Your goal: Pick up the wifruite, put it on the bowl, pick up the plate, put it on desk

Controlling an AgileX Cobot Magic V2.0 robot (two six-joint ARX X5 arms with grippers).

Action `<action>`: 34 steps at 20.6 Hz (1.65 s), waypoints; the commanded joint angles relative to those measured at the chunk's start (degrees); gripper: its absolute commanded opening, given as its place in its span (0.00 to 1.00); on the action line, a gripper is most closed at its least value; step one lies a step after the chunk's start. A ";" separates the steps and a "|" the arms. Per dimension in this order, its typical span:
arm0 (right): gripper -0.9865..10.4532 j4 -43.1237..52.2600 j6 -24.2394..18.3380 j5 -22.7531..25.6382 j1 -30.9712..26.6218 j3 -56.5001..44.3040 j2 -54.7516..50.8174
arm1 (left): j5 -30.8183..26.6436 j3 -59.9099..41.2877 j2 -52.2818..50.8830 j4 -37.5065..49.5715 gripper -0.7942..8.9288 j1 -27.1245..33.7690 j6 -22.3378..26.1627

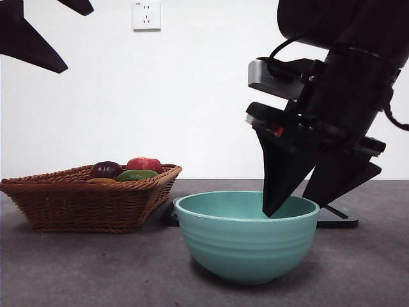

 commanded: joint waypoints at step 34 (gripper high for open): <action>0.15 -26.60 -1.25 -12.22 0.48 8.20 -32.68 | 0.33 0.96 0.24 0.24 0.20 -0.31 0.50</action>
